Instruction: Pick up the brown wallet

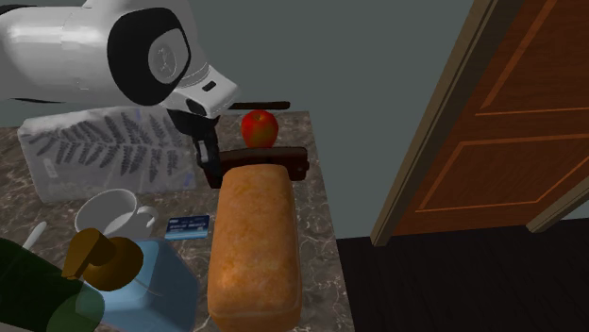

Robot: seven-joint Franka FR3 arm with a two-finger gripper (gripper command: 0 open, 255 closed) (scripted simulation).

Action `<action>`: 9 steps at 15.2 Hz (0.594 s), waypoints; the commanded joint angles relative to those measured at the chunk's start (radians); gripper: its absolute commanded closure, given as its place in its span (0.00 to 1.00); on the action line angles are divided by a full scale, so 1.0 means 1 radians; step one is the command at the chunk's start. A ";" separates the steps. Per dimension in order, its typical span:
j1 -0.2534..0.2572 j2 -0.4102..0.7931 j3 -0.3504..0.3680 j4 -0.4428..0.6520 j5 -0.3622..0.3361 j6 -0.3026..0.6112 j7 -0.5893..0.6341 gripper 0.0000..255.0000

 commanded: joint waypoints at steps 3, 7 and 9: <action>-0.001 -0.004 -0.003 0.053 0.000 -0.056 -0.003 1.00; -0.003 -0.005 -0.005 0.105 0.000 -0.110 -0.005 1.00; -0.003 -0.005 -0.006 0.121 0.000 -0.126 -0.005 1.00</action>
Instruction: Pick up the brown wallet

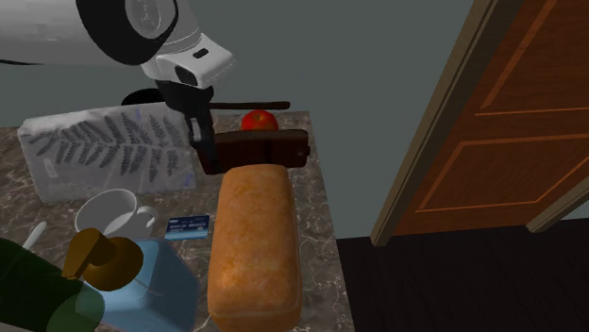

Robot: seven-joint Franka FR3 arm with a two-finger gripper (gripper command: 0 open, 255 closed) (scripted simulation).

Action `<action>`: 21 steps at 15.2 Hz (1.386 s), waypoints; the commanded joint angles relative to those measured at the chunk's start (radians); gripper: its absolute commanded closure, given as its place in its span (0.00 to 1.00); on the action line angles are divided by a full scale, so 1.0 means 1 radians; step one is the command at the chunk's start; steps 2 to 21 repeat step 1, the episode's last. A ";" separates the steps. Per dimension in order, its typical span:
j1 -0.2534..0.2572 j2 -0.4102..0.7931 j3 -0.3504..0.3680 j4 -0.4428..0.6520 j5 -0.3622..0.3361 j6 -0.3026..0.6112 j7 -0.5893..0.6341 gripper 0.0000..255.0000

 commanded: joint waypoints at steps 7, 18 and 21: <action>0.000 0.000 0.000 0.009 0.000 -0.009 0.000 1.00; 0.000 0.000 0.000 0.009 0.000 -0.009 0.000 1.00; 0.000 0.000 0.000 0.009 0.000 -0.009 0.000 1.00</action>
